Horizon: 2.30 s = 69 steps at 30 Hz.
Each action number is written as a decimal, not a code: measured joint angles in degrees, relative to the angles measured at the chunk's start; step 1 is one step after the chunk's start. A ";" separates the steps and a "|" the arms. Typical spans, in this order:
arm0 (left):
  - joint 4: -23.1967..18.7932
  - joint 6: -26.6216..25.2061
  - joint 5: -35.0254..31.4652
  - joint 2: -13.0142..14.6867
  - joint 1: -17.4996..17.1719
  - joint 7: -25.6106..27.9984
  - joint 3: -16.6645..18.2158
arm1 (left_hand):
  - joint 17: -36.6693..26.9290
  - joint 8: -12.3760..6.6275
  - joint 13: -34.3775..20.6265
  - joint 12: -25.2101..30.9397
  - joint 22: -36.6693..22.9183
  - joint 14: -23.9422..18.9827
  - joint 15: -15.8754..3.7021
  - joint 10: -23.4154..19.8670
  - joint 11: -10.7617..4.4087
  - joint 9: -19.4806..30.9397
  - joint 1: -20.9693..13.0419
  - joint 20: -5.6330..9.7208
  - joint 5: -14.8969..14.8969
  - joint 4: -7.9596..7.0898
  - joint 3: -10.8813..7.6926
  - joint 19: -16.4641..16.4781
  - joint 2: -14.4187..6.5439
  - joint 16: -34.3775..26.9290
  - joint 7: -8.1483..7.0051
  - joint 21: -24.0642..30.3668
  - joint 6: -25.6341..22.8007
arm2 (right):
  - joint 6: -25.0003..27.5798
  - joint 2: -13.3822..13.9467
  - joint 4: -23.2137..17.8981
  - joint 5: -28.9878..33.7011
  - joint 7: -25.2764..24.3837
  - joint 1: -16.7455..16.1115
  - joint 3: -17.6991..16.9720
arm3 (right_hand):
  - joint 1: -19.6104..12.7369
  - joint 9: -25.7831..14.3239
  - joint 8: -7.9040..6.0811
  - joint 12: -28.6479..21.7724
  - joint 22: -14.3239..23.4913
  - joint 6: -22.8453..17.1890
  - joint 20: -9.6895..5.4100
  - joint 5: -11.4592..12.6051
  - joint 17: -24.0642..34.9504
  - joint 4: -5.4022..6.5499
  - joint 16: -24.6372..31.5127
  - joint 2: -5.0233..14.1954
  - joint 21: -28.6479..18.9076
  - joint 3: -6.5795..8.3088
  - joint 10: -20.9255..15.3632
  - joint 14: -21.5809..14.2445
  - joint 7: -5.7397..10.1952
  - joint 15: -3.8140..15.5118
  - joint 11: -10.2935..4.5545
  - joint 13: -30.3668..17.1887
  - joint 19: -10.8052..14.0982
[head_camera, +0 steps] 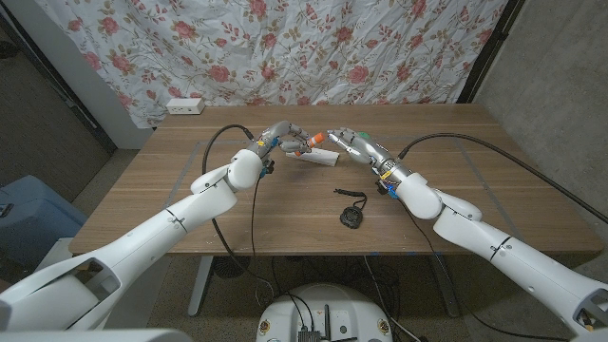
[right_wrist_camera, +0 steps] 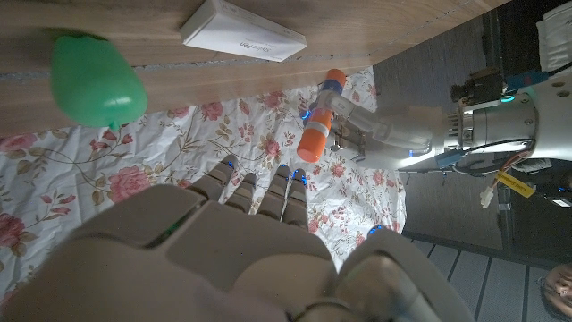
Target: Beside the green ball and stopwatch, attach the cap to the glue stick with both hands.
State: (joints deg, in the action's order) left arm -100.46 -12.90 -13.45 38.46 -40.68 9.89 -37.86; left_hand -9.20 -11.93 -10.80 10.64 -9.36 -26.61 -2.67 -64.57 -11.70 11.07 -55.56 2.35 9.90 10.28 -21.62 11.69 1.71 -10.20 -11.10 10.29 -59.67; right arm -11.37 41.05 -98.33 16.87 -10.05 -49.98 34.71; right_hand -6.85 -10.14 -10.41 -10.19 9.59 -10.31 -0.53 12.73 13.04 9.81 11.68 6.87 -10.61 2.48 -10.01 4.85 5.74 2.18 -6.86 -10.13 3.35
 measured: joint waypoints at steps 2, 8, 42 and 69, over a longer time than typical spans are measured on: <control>-0.08 0.07 0.00 0.06 0.00 0.01 0.00 | 0.00 -0.01 0.00 0.00 0.00 0.00 0.00 0.00 0.00 0.00 0.00 0.00 0.00 0.00 0.00 0.00 0.00 0.00 0.00 0.00 0.00 | 0.00 -0.03 0.01 0.08 0.26 0.12 0.10 | 0.38 0.00 0.00 0.00 0.00 0.00 0.00 0.00 0.00 0.00 0.00 -0.38 0.00 0.00 0.00 0.08 0.00 0.07 0.00 0.00 0.00; -0.32 0.12 -0.02 0.14 -0.14 0.03 0.01 | 0.00 -0.01 0.00 -0.07 0.00 0.00 0.00 0.00 0.00 0.00 -0.01 0.00 0.00 0.00 0.00 0.00 -0.02 0.00 0.10 0.00 0.09 | 0.00 -0.13 0.01 0.17 0.86 0.39 0.34 | 0.53 0.00 0.00 0.00 0.00 0.00 0.00 0.09 0.00 0.00 0.00 -0.51 0.00 0.00 0.00 0.38 0.00 -0.24 0.00 0.00 0.00; -0.57 -0.09 -0.14 0.29 -0.58 0.22 0.31 | 0.00 0.01 0.00 0.00 0.00 0.00 0.00 0.00 0.00 0.00 -0.11 0.00 0.06 0.01 -0.01 0.00 -0.25 0.00 0.08 0.00 0.08 | 1.61 -0.35 -0.47 2.12 2.38 1.75 1.70 | 3.17 0.30 -0.21 -0.21 0.01 -0.66 0.01 0.85 0.01 0.23 0.00 -1.79 0.00 0.24 -0.34 0.37 -0.38 -0.23 0.75 -0.01 0.01; -0.47 -0.13 -0.48 0.12 -0.26 -0.02 -0.03 | 0.00 0.10 0.00 0.01 0.00 0.00 0.00 -0.01 0.00 0.01 -0.25 0.00 0.05 0.09 -0.10 0.00 -0.38 0.00 0.18 0.00 0.18 | 0.68 -0.30 0.10 2.06 4.80 2.87 2.49 | 5.37 0.39 -0.39 -0.41 0.02 -1.77 0.02 1.47 -0.26 0.06 0.45 -2.65 0.00 0.40 -1.58 0.37 -0.71 -0.23 0.91 0.04 0.01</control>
State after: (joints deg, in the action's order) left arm -100.93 -13.03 -13.93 38.57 -40.94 9.88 -37.89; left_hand -9.20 -11.84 -10.80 10.65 -9.36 -26.61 -2.66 -64.58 -11.70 11.08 -55.81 2.35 9.95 10.37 -21.72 11.70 1.33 -10.20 -10.92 10.29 -59.49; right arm -10.70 40.75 -98.24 18.93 -5.25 -47.11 37.20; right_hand -1.48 -9.75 -10.80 -10.60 9.61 -12.08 -0.51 14.20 12.78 9.88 12.14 4.21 -10.61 2.88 -11.59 5.22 5.03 1.94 -5.95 -10.09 3.36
